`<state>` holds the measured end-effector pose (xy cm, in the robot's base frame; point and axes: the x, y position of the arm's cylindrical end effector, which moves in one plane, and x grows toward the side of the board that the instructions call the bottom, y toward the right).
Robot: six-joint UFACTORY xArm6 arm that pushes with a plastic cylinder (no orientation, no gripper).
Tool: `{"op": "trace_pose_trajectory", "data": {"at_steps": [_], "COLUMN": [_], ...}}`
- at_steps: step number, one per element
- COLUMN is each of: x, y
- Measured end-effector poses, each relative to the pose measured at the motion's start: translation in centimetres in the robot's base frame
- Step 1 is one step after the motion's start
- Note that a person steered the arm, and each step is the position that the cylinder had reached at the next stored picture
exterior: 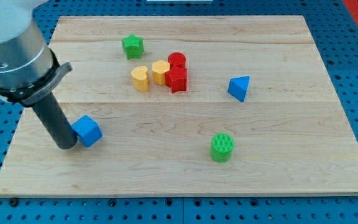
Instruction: Slightly move the blue cube towards right
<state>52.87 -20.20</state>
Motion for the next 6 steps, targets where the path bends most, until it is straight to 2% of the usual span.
{"op": "trace_pose_trajectory", "data": {"at_steps": [1,2,3,4,5,6], "x": [-2.6,-1.7,2.1,1.5,9.0,8.9], "y": [-6.0,3.2,12.9,8.9,13.6,17.1]}}
